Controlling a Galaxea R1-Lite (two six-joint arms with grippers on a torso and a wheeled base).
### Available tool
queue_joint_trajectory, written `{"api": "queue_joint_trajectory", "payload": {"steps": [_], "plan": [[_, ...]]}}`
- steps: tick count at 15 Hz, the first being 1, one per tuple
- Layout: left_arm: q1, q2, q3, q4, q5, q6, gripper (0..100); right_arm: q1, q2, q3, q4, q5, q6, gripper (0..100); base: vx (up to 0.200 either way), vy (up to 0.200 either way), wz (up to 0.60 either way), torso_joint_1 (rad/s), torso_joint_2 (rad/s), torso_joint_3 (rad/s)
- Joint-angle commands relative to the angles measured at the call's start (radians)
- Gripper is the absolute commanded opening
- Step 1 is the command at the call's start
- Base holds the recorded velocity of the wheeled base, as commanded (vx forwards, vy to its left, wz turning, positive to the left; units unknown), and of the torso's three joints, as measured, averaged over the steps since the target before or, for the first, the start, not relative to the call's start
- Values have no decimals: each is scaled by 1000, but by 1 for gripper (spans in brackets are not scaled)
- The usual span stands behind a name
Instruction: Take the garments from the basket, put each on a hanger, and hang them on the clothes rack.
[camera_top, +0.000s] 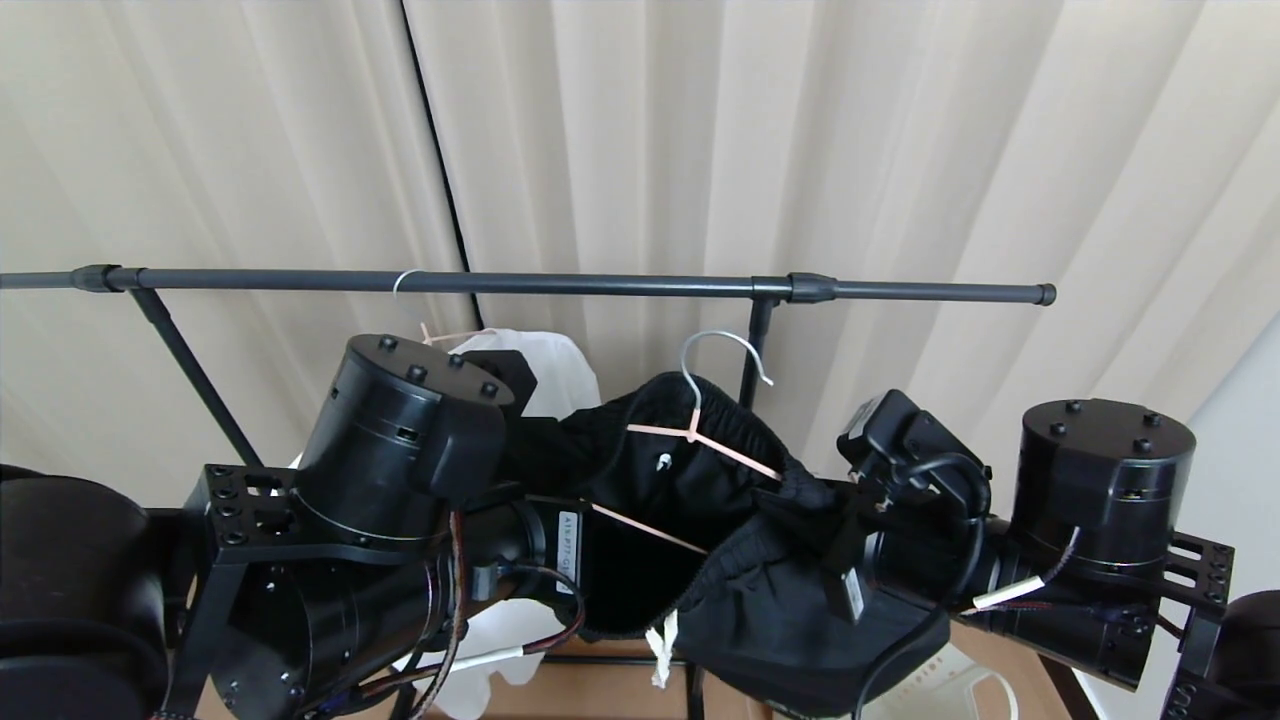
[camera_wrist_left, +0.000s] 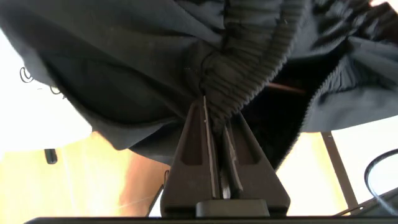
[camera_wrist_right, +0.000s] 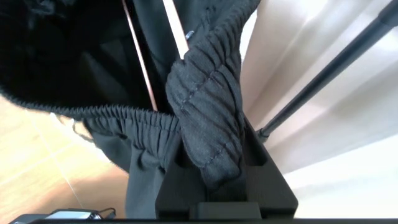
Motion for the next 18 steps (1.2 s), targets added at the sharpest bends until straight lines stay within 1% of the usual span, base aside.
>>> {"api": "queue_joint_trajectory", "payload": {"steps": [1, 4, 5, 8, 11, 12, 17, 18], "plan": [[-1, 3, 0, -1, 0, -1, 0, 1, -3, 3, -1, 4, 0, 0, 0, 0, 0, 0, 0, 0], [-17, 11, -3, -7, -3, -2, 0, 2, -2, 20, -56, 15, 0, 0, 0, 0, 0, 0, 0, 0], [-18, 16, -1, -27, -3, -2, 0, 2, -2, 23, -64, 15, 0, 0, 0, 0, 0, 0, 0, 0], [-21, 43, 2, -91, 2, -4, 0, 2, -5, 26, -67, 15, 0, 0, 0, 0, 0, 0, 0, 0], [-21, 48, 0, -117, 2, -4, 0, 2, -6, 29, -67, 15, 0, 0, 0, 0, 0, 0, 0, 0], [-21, 48, 0, -125, 0, -4, 100, 4, -9, 31, -67, 17, 0, 0, 0, 0, 0, 0, 0, 0], [-30, 39, 8, -125, 2, -4, 100, 2, -15, 31, -67, 29, 0, 0, 0, 0, 0, 0, 0, 0], [-40, 2, 28, -123, 0, -1, 100, 2, -15, 29, -67, 29, 0, 0, 0, 0, 0, 0, 0, 0]]}}
